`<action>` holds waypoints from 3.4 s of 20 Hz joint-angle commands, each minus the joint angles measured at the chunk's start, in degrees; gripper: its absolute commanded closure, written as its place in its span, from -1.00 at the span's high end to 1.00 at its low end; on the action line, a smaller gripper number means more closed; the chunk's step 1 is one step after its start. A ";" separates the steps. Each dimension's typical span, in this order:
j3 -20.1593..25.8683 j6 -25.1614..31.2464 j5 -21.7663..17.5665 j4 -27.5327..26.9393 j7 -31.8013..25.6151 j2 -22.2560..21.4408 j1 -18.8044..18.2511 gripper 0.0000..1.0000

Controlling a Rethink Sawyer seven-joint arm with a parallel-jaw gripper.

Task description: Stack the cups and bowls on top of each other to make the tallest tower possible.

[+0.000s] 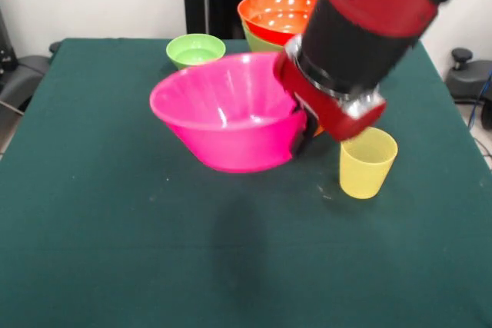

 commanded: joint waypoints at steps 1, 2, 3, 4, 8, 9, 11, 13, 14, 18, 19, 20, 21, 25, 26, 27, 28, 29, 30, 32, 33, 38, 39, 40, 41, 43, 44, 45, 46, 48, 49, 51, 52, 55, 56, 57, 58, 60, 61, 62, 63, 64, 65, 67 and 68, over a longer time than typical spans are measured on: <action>3.64 7.26 -2.28 8.70 -4.56 -7.87 -0.71 -1.00; 3.73 6.84 -2.59 9.23 -5.04 -8.45 -0.72 -1.00; 3.80 6.89 -2.77 9.42 -5.21 -8.75 -0.75 -1.00; 3.70 7.66 -2.99 9.65 -5.66 -9.46 -0.91 -1.00; 3.67 8.89 -2.76 14.37 -4.74 -13.43 -0.01 -1.00; 3.61 8.82 -2.87 15.32 -4.70 -14.26 0.23 -1.00; 3.46 8.41 -3.03 18.17 -4.34 -16.58 1.34 -1.00; 3.52 7.65 -3.10 20.35 -3.64 -18.09 2.28 -1.00; 3.94 6.80 -3.07 19.80 -2.94 -16.87 2.12 -1.00; 4.62 4.04 -2.75 23.44 -1.85 -18.44 2.47 -1.00; 4.72 3.40 -2.66 24.21 -1.38 -18.69 2.67 -1.00; 4.54 2.73 -2.70 25.39 -0.80 -19.34 3.16 -1.00; 4.55 2.14 -2.73 26.09 -0.50 -19.63 3.39 -1.00; 4.63 -0.28 -2.46 29.46 0.76 -21.46 4.60 -1.00; 4.59 -0.40 -2.38 30.16 1.04 -22.03 4.94 -1.00; 4.34 -0.01 -2.42 30.90 1.27 -22.85 5.46 -1.00; 4.10 0.39 -2.46 31.65 1.50 -23.67 5.98 -1.00; 3.97 1.01 -2.51 31.86 1.60 -24.16 6.21 -1.00; 3.45 1.90 -2.61 33.30 1.79 -25.70 7.19 -1.00; 3.24 2.38 -2.60 34.00 2.45 -26.30 7.64 -1.00; 3.28 1.98 -2.55 34.47 2.74 -26.41 7.79 -1.00; 3.70 -2.84 -2.21 37.28 4.68 -25.97 8.95 -1.00; 3.73 -3.33 -2.22 37.54 4.79 -25.96 9.10 -1.00; 3.84 -4.71 -1.94 38.50 5.31 -26.15 9.50 -1.00; 3.66 -5.17 -2.21 38.63 5.58 -26.06 9.85 -1.00; 3.51 -6.50 -2.12 39.57 6.55 -26.12 10.79 -1.00; 3.49 -6.93 -2.04 39.93 6.88 -26.17 11.14 -1.00; 3.43 -7.17 -1.96 40.18 7.12 -26.19 11.41 -1.00; 3.36 -7.78 -1.73 40.98 7.67 -26.41 12.06 -1.00; 3.17 -8.70 -1.62 41.93 8.18 -26.58 12.76 -1.00; 3.06 -9.00 -1.63 42.24 8.25 -26.60 12.99 -1.00; 2.65 -9.72 -1.87 42.85 8.64 -26.41 13.50 -1.00; 2.21 -9.77 -2.28 42.74 8.71 -26.11 13.55 -1.00; 1.76 -10.42 -2.49 43.48 8.53 -25.87 13.69 -1.00; 1.56 -10.17 -2.57 43.55 8.66 -25.72 13.80 -1.00; 1.57 -9.95 -2.44 43.65 8.62 -25.71 13.79 -1.00; 1.49 -8.90 -2.40 43.41 8.63 -25.62 13.78 -1.00; 1.47 -7.05 -2.10 43.18 8.97 -25.61 14.03 -1.00; 1.32 -6.11 -2.20 42.93 9.19 -25.54 14.29 -1.00; 1.17 -5.18 -2.29 42.69 9.41 -25.47 14.55 -1.00; 1.09 -4.67 -2.35 42.50 9.51 -25.40 14.65 -1.00; 0.65 -4.19 -2.72 42.52 9.75 -25.23 14.98 -1.00; 0.48 -4.07 -2.86 42.45 9.81 -25.10 15.09 -1.00; -0.08 -4.55 -3.26 42.38 10.00 -24.58 15.30 -1.00; -0.37 -5.28 -3.48 42.45 10.09 -24.24 15.41 -1.00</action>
